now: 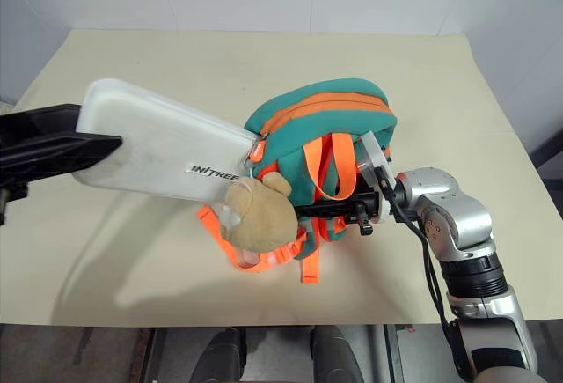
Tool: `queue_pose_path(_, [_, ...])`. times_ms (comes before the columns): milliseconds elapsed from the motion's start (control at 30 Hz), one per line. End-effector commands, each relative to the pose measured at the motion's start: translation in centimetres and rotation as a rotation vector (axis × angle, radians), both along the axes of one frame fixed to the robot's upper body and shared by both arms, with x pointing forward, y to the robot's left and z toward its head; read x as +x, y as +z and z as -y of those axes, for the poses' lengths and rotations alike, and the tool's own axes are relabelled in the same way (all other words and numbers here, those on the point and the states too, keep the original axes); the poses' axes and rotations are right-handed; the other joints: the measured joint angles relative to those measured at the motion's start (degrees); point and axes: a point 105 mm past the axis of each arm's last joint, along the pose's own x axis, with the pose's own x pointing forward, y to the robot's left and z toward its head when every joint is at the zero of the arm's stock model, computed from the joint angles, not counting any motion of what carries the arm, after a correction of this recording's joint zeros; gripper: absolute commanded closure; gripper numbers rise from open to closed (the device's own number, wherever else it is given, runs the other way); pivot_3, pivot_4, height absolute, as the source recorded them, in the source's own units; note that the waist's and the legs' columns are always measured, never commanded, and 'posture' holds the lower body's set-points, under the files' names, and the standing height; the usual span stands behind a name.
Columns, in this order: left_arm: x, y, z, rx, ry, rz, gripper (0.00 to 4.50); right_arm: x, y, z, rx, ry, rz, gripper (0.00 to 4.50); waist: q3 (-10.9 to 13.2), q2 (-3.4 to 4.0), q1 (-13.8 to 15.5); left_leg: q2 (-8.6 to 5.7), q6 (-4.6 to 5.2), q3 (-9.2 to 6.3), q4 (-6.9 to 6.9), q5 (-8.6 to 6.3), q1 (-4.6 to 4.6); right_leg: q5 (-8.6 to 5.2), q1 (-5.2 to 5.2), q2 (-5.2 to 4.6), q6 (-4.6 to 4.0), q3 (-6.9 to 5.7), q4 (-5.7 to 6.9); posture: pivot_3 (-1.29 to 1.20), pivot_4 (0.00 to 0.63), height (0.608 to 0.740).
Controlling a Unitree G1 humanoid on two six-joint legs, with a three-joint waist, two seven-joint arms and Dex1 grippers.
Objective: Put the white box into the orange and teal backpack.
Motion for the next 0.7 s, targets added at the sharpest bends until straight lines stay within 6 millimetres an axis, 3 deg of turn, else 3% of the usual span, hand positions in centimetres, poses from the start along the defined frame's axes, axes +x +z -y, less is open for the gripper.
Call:
queue_pose_path(33, [0.2,-0.1,0.6,0.037,0.021,0.055,3.25,-0.2,0.5,0.1,-0.004,0.01,0.03,4.5,0.0,0.0,0.0,0.0,0.0,0.0,0.0,0.0,0.0,0.0,0.0,0.0,0.0,0.0,0.0,0.0,0.15,0.74])
queue_pose_path(300, [1.7,-0.7,2.1,-0.033,0.104,0.155,3.25,-0.3,0.4,0.5,-0.008,0.002,0.029,4.5,0.0,0.0,0.1,0.0,0.0,0.0,0.04,0.0,0.0,0.01,0.02,0.0,0.02,0.02,-0.01,0.0,0.15,0.74])
queue_pose_path(500, [2.4,-3.9,3.6,-0.132,0.091,0.054,3.25,-0.2,0.3,0.4,-0.008,0.006,0.026,4.5,0.0,0.0,0.2,-0.01,0.0,0.01,0.12,0.0,0.0,0.02,0.04,0.01,0.04,0.05,0.05,0.0,0.15,0.74])
queue_pose_path(700, [4.4,-6.2,4.4,-0.181,0.105,0.009,3.25,-0.1,0.2,0.3,-0.008,0.006,0.028,4.5,0.0,0.01,0.2,-0.03,0.0,0.01,0.22,0.0,0.02,0.06,0.11,0.01,0.08,0.07,0.05,0.0,0.15,0.74])
